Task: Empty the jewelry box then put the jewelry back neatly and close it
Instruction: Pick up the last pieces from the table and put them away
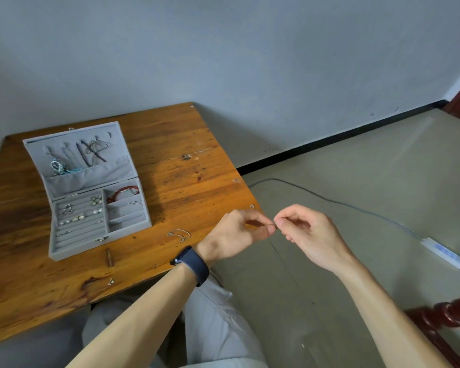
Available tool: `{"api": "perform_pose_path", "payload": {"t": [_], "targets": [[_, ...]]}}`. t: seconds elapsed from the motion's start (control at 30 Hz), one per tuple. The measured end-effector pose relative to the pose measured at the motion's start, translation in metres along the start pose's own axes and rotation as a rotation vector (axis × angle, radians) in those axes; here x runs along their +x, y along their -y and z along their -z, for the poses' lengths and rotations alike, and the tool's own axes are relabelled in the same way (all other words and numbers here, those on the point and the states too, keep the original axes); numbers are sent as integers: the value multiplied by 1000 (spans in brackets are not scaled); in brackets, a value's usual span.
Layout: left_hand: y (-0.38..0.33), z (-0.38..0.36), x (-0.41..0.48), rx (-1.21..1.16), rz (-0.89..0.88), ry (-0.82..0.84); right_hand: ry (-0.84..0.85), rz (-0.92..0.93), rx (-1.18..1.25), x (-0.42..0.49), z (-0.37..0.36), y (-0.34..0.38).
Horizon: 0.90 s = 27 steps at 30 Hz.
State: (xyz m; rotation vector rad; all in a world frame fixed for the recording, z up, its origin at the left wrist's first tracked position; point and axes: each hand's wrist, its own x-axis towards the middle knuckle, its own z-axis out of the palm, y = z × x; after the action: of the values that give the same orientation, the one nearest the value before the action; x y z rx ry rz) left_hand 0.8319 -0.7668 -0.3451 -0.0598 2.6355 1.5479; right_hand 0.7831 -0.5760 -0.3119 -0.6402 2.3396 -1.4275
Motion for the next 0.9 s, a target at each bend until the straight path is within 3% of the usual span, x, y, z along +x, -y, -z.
{"api": "perform_pose_path", "payload": {"t": [0.27, 0.4, 0.5, 0.9], "targets": [[2, 9, -18, -201, -7, -122, 84, 59, 38, -1, -5, 16], [-3, 21, -26, -136, -63, -68, 111, 74, 51, 3, -8, 24], [-9, 27, -32, -229, -77, -88, 108, 101, 66, 6, -10, 29], [6, 75, -56, -306, 46, -49, -158, 118, 215, 42, -2, 26]]}}
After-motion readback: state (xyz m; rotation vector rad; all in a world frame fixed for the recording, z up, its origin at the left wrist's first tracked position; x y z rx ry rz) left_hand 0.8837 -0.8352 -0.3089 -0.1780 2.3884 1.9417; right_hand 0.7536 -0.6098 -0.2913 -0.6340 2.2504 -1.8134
